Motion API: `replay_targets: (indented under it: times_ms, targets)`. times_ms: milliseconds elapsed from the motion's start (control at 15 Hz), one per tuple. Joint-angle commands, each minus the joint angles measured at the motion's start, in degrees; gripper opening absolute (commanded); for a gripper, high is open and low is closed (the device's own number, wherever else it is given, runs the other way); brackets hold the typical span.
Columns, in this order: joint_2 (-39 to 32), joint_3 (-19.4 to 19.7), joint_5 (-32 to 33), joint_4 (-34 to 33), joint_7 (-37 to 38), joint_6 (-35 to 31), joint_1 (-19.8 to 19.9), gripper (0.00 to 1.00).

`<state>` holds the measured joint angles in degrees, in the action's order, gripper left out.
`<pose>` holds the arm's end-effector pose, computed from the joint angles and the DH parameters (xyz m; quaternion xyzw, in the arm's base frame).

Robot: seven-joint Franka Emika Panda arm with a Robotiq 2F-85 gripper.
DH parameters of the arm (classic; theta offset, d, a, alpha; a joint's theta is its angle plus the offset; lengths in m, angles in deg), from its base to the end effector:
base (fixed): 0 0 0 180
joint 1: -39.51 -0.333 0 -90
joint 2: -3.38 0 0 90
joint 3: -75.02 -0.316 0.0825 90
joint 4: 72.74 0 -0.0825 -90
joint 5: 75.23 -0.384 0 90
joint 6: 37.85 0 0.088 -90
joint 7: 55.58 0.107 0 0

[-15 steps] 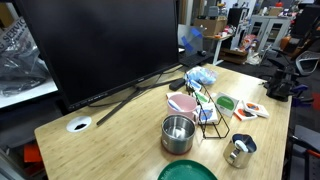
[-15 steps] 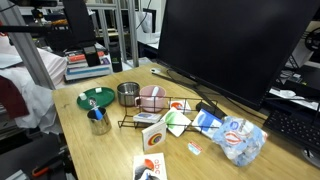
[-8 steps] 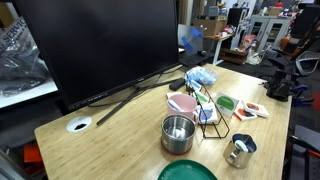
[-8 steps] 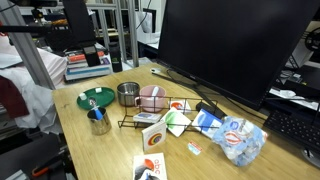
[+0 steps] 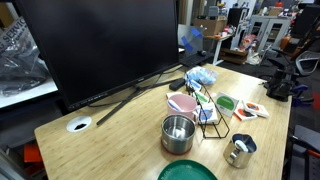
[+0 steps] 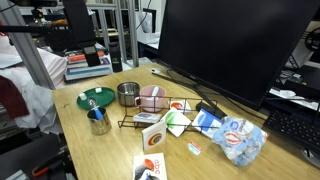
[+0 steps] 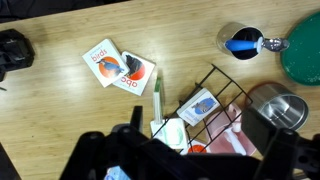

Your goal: Move the green plate to the right of the black book rack

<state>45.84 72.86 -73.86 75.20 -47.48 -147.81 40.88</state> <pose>0.3358 0.0038 0.4989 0.9969 -0.0645 0.0405 0.0212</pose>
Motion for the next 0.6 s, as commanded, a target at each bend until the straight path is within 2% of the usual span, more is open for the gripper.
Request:
replay_targets:
  times_ms: [0,267,533]
  targets:
    - [-0.03,-0.11,-0.09,-0.13,-0.11,0.15,0.15,1.00]
    - [-2.18,-2.05,1.14,-1.85,-0.04,0.09,-0.54,1.00]
    - [-5.94,-6.37,1.20,-4.07,0.26,-4.67,-3.52,1.00]
